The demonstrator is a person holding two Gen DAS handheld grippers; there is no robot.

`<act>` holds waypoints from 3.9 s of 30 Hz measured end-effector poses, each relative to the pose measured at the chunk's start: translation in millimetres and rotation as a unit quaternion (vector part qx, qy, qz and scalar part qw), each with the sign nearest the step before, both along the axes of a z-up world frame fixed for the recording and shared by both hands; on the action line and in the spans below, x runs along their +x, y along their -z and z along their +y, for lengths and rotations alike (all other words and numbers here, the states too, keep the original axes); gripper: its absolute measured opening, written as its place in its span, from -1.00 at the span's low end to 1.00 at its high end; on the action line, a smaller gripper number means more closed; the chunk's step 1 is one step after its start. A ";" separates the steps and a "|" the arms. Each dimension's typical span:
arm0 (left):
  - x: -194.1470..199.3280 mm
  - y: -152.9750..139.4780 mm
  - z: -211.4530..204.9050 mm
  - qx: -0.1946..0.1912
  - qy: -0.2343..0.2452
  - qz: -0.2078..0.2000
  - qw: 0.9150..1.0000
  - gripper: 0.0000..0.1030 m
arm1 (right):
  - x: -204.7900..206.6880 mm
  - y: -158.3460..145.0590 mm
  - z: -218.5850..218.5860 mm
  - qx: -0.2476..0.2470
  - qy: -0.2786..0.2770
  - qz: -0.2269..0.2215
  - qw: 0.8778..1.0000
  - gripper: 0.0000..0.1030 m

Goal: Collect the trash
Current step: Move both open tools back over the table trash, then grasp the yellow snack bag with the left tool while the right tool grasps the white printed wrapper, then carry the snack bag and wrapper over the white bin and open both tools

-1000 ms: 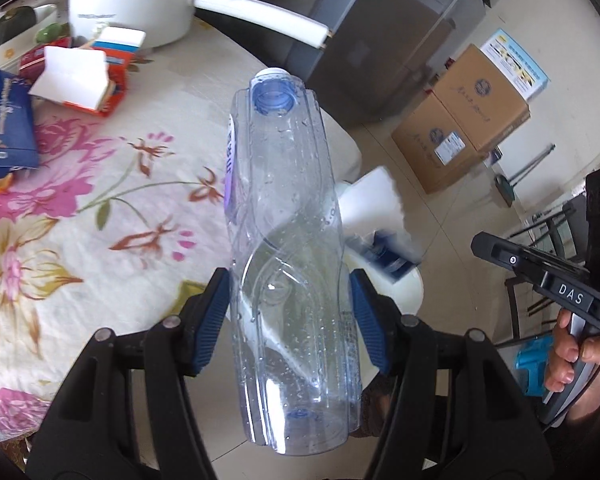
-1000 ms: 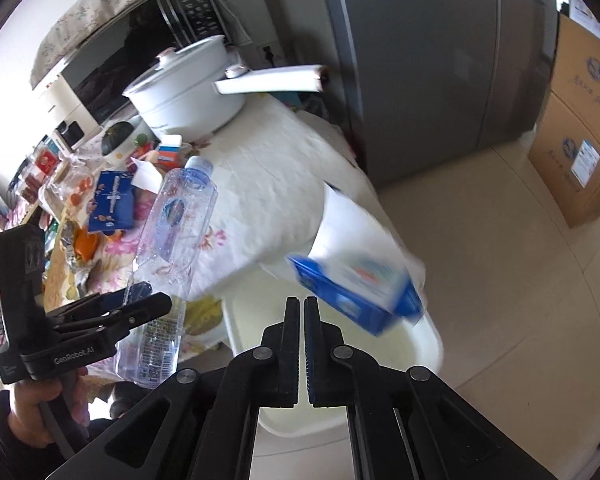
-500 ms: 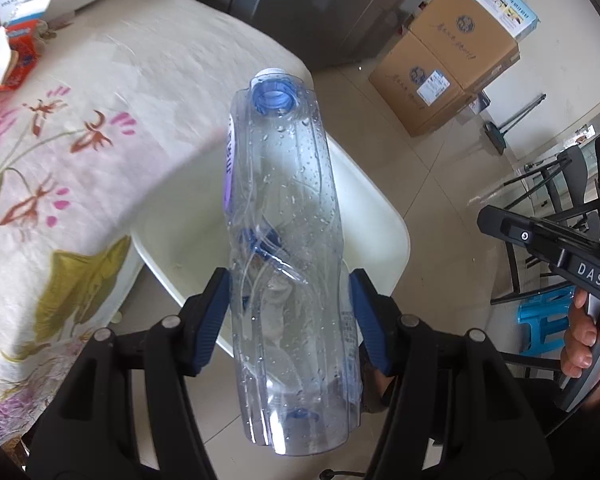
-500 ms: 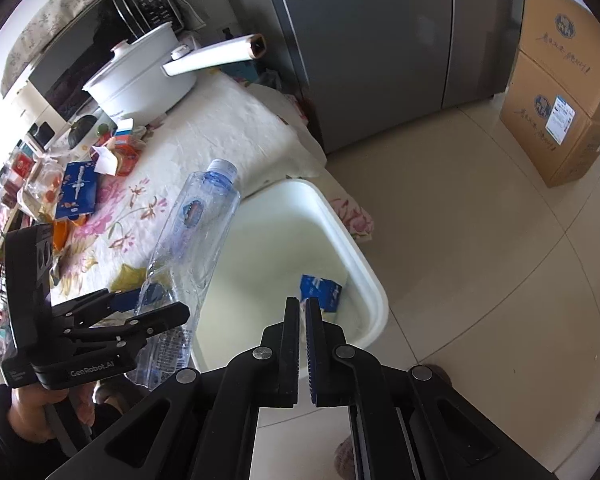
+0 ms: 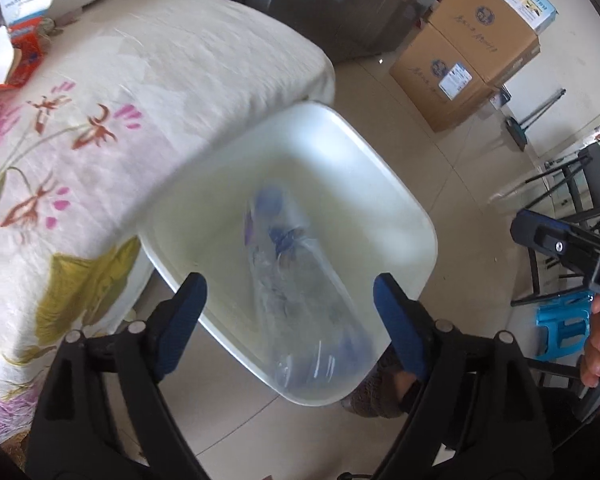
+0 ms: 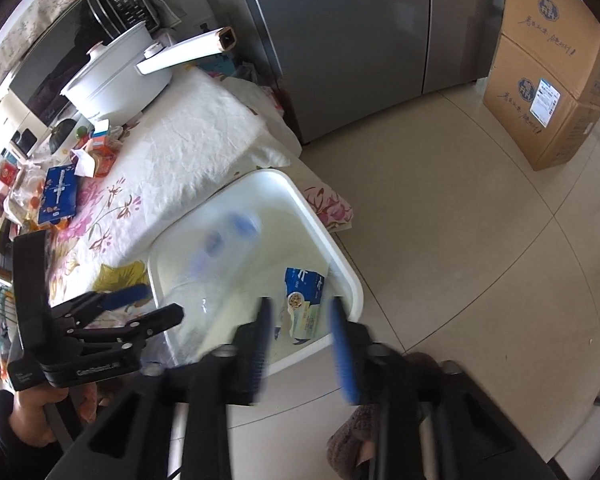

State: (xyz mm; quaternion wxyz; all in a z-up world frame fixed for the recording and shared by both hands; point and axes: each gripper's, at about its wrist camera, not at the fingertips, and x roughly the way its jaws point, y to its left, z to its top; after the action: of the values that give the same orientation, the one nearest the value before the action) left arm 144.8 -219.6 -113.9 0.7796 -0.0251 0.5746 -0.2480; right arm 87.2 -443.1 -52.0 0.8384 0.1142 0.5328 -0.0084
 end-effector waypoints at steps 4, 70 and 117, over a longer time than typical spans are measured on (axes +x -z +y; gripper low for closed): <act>3.6 -3.4 11.6 0.006 -0.018 -0.009 1.000 0.75 | 0.5 -3.7 2.7 -0.002 -0.001 -0.006 1.000 0.18; 35.4 -24.7 402.3 0.068 -0.270 -0.131 0.952 -0.83 | 104.1 7.0 275.4 -0.073 -0.155 -0.011 0.985 0.64; -52.1 -52.7 408.9 0.060 -0.270 -0.132 0.952 -0.91 | 108.0 15.0 436.5 0.138 -0.273 -0.105 0.946 -0.89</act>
State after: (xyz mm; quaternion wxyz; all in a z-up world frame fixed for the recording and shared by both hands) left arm 92.7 189.3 -61.2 0.8866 -0.0990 0.4518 0.0056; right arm 195.3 -6.5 -67.0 0.8357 0.0795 0.4488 0.3064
